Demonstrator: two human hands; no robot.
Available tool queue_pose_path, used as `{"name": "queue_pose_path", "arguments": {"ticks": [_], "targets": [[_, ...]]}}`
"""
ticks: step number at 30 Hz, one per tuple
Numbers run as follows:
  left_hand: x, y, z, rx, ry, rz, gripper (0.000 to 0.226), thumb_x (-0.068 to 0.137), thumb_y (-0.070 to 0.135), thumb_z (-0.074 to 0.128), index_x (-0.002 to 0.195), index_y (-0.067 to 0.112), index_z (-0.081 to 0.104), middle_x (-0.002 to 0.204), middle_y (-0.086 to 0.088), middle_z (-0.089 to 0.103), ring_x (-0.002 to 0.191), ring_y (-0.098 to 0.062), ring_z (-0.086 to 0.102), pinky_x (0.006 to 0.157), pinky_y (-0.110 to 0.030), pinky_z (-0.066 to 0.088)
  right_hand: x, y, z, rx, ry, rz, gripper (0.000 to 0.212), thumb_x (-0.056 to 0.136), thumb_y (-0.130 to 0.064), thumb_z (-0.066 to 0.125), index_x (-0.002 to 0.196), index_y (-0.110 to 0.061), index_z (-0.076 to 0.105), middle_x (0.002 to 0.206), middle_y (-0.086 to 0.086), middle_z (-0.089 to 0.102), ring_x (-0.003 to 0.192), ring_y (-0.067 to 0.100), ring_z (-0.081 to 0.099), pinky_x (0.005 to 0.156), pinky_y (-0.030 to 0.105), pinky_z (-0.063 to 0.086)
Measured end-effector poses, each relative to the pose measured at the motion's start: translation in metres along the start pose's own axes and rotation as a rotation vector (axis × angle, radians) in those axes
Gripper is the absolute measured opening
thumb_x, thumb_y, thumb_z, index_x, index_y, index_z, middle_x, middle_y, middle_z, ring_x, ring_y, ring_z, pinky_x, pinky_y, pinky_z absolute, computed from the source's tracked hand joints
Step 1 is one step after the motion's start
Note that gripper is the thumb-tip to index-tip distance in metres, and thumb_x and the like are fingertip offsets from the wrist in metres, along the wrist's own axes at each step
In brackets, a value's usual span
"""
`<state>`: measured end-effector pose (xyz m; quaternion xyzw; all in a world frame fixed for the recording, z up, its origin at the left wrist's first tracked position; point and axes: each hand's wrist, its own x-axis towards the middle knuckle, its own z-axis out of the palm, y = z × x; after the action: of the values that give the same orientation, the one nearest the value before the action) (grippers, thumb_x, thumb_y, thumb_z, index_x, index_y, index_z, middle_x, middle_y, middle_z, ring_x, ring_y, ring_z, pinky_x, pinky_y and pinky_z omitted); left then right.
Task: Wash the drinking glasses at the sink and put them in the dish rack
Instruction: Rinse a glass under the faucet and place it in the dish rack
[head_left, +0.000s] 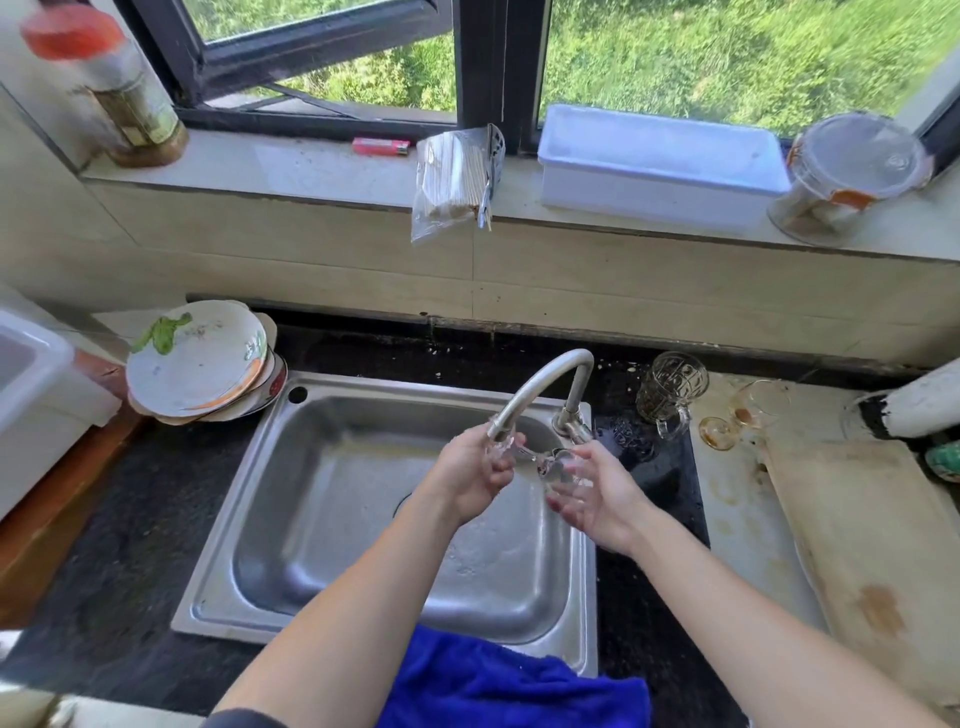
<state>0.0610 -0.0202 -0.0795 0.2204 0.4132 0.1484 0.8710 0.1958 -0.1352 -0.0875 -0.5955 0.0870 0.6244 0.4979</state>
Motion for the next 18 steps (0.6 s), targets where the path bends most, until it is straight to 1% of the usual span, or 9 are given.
{"name": "queue_pose_path", "arguments": {"ticks": [1, 2, 4, 7, 9, 11, 14, 16, 18], "targets": [[-0.003, -0.001, 0.002, -0.030, -0.041, 0.006, 0.007, 0.091, 0.011, 0.052, 0.092, 0.012, 0.059, 0.083, -0.006, 0.064, 0.045, -0.006, 0.037, 0.038, -0.014, 0.026, 0.005, 0.007, 0.001, 0.036, 0.000, 0.047, 0.037, 0.087, -0.038, 0.057, 0.110, -0.008, 0.054, 0.092, 0.014, 0.059, 0.057, 0.021, 0.060, 0.039, 0.023, 0.043], [-0.006, -0.002, 0.004, -0.036, -0.082, 0.006, 0.011, 0.086, 0.007, 0.057, 0.096, 0.010, 0.058, 0.090, -0.007, 0.066, 0.049, -0.005, 0.039, 0.041, -0.013, 0.031, 0.009, 0.014, 0.003, 0.063, 0.009, 0.084, 0.038, 0.087, -0.040, 0.056, 0.107, -0.008, 0.055, 0.087, 0.012, 0.059, 0.055, 0.019, 0.058, 0.038, 0.022, 0.041], [-0.010, -0.004, 0.006, 0.004, -0.167, -0.012, 0.026, 0.080, 0.002, 0.062, 0.105, 0.007, 0.056, 0.098, -0.010, 0.066, 0.057, -0.008, 0.045, 0.048, -0.015, 0.041, 0.017, 0.026, 0.010, 0.130, 0.042, 0.132, 0.040, 0.088, -0.044, 0.055, 0.105, -0.008, 0.057, 0.084, 0.012, 0.062, 0.058, 0.019, 0.058, 0.037, 0.020, 0.041], [-0.011, -0.005, 0.005, 0.120, -0.201, -0.008, 0.020, 0.086, -0.001, 0.059, 0.105, 0.005, 0.058, 0.092, -0.011, 0.067, 0.065, -0.013, 0.052, 0.057, -0.021, 0.047, 0.027, 0.035, 0.020, 0.203, 0.046, 0.154, 0.046, 0.091, -0.045, 0.055, 0.114, -0.006, 0.057, 0.083, 0.018, 0.068, 0.068, 0.024, 0.064, 0.043, 0.022, 0.048], [-0.008, -0.001, 0.000, 0.164, -0.114, 0.012, 0.011, 0.090, 0.001, 0.056, 0.099, 0.007, 0.060, 0.079, -0.006, 0.067, 0.060, -0.011, 0.050, 0.050, -0.019, 0.043, 0.030, 0.036, 0.019, 0.233, 0.015, 0.140, 0.043, 0.089, -0.041, 0.059, 0.116, -0.007, 0.057, 0.093, 0.021, 0.068, 0.071, 0.025, 0.065, 0.054, 0.025, 0.051], [-0.005, 0.007, -0.007, 0.207, -0.009, 0.031, 0.010, 0.093, 0.004, 0.052, 0.093, 0.010, 0.060, 0.072, -0.003, 0.065, 0.050, -0.009, 0.041, 0.041, -0.016, 0.033, 0.028, 0.032, 0.016, 0.257, -0.034, 0.129, 0.040, 0.086, -0.036, 0.065, 0.113, -0.007, 0.056, 0.107, 0.020, 0.062, 0.075, 0.027, 0.066, 0.060, 0.027, 0.053], [0.001, 0.015, -0.018, 0.354, 0.167, 0.080, 0.021, 0.099, 0.027, 0.049, 0.098, 0.009, 0.061, 0.076, -0.006, 0.061, 0.046, -0.010, 0.038, 0.039, -0.017, 0.027, 0.021, 0.021, 0.015, 0.223, -0.101, 0.050, 0.027, 0.085, -0.028, 0.068, 0.100, -0.009, 0.058, 0.100, 0.011, 0.056, 0.076, 0.026, 0.064, 0.059, 0.030, 0.057], [0.006, 0.015, -0.022, 0.428, 0.262, 0.078, 0.031, 0.098, 0.033, 0.049, 0.106, 0.006, 0.061, 0.083, -0.007, 0.056, 0.049, -0.012, 0.038, 0.041, -0.019, 0.028, 0.019, 0.013, 0.018, 0.129, -0.075, -0.086, 0.015, 0.086, -0.017, 0.067, 0.097, -0.011, 0.059, 0.098, 0.010, 0.055, 0.084, 0.026, 0.060, 0.065, 0.038, 0.060], [0.009, 0.013, -0.024, 0.436, 0.307, 0.062, 0.025, 0.095, 0.025, 0.050, 0.104, 0.005, 0.060, 0.080, -0.008, 0.053, 0.051, -0.013, 0.034, 0.042, -0.021, 0.028, 0.017, 0.003, 0.019, -0.116, -0.067, -0.219, 0.023, 0.084, -0.008, 0.070, 0.104, -0.011, 0.060, 0.107, 0.010, 0.058, 0.093, 0.026, 0.060, 0.074, 0.045, 0.059]]}}
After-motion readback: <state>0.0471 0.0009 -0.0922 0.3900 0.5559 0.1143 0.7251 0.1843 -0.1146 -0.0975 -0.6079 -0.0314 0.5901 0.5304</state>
